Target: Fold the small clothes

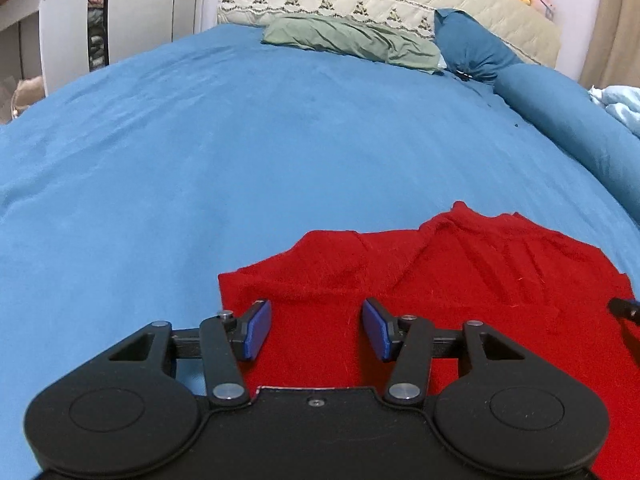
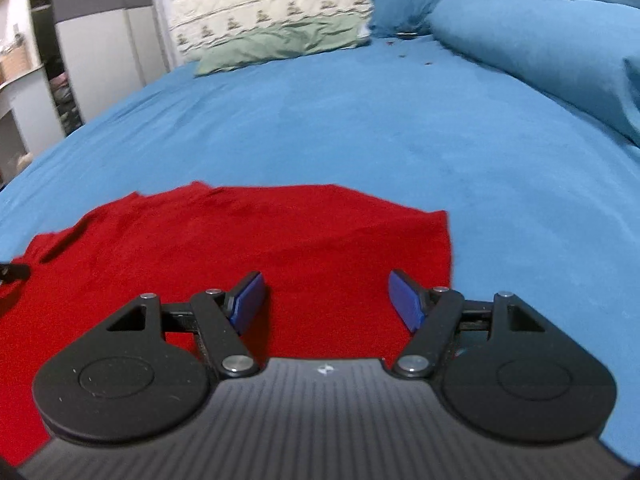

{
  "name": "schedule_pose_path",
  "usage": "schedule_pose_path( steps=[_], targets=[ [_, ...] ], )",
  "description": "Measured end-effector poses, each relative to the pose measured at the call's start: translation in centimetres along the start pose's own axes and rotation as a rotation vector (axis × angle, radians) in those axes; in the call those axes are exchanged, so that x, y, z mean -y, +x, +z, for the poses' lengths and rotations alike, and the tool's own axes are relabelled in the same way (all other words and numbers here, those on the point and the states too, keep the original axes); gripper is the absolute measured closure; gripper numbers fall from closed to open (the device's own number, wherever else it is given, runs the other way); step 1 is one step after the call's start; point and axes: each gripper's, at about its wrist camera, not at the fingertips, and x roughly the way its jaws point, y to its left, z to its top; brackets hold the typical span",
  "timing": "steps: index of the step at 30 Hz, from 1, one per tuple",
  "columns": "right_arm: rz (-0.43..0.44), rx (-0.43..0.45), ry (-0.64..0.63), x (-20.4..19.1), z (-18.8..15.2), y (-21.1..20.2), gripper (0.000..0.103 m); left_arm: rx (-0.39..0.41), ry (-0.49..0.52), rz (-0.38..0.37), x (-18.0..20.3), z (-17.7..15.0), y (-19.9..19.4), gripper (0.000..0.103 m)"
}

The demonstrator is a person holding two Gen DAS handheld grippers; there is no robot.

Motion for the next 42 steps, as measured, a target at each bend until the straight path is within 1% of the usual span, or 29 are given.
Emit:
schedule_pose_path(
  steps=[2, 4, 7, 11, 14, 16, 18, 19, 20, 21, 22, 23, 24, 26, 28, 30, 34, 36, 39, 42],
  targets=[
    [-0.009, -0.005, 0.005, 0.1, 0.1, 0.2, 0.018, 0.001, 0.011, 0.016, 0.6, -0.1, -0.5, 0.046],
    [-0.009, -0.012, 0.014, 0.0, 0.7, -0.2, 0.018, 0.001, 0.013, 0.023, 0.8, 0.0, -1.8, 0.046],
    [0.003, 0.006, 0.032, -0.2, 1.5, -2.9, 0.018, 0.016, 0.018, 0.032, 1.3, 0.8, -4.8, 0.046],
    [0.042, 0.043, 0.048, -0.3, 2.3, -9.1, 0.018, 0.052, 0.029, 0.04, 2.3, 1.3, -10.9, 0.046],
    [0.073, 0.064, 0.038, -0.7, 3.0, -14.9, 0.017, 0.086, -0.003, 0.034, 2.4, 1.0, -16.6, 0.045],
    [0.092, 0.075, 0.017, -1.0, 3.4, -18.9, 0.014, 0.115, -0.021, 0.04, 2.4, 0.6, -20.9, 0.042],
    [0.103, 0.096, -0.017, -1.3, 3.8, -23.4, 0.006, 0.134, -0.035, 0.039, 2.6, 0.1, -24.6, 0.031],
    [0.111, 0.104, -0.036, -1.4, 3.9, -25.8, 0.004, 0.144, -0.037, 0.039, 2.8, -0.3, -26.7, 0.025],
    [0.121, 0.109, -0.05, -1.4, 3.9, -27.7, 0.001, 0.154, -0.037, 0.041, 2.9, -1.0, -28.9, 0.021],
    [0.13, 0.113, -0.062, -1.3, 3.7, -29.6, 0.0, 0.161, -0.038, 0.044, 2.9, -1.6, -30.3, 0.014],
    [0.142, 0.113, -0.079, -1.2, 3.5, -31.6, 0.0, 0.172, -0.038, 0.047, 2.9, -2.6, -32.2, 0.011],
    [0.15, 0.109, -0.093, -1.1, 3.4, -33.3, 0.0, 0.177, -0.035, 0.048, 2.8, -3.4, -33.6, 0.01],
    [0.157, 0.102, -0.107, -1.1, 3.1, -34.8, 0.0, 0.173, -0.033, 0.05, 2.8, -4.3, -34.8, 0.01],
    [0.181, 0.059, -0.138, -0.8, 1.9, -37.4, 0.0, 0.155, -0.044, 0.052, 2.5, -6.6, -36.8, 0.01],
    [0.189, 0.026, -0.162, -0.3, 0.0, -39.6, 0.0, 0.134, -0.046, 0.047, 2.2, -8.9, -38.0, 0.01],
    [0.18, -0.004, -0.182, 0.2, -2.2, -41.2, 0.0, 0.096, -0.048, 0.045, 1.9, -11.7, -38.5, 0.01],
    [0.158, -0.07, -0.129, 1.9, -6.7, -42.5, 0.0, 0.006, -0.053, 0.03, 1.4, -17.0, -38.1, 0.011],
    [0.133, -0.098, -0.115, 2.6, -9.1, -42.5, 0.0, -0.032, -0.053, 0.032, 1.2, -19.2, -37.3, 0.012],
    [0.08, -0.134, -0.105, 3.4, -12.3, -41.6, 0.0, -0.087, -0.082, 0.02, 0.8, -22.3, -35.7, 0.016],
    [0.046, -0.163, -0.093, 4.0, -14.9, -40.7, 0.0, -0.134, -0.094, 0.029, 0.4, -24.8, -34.1, 0.025]
  ],
)
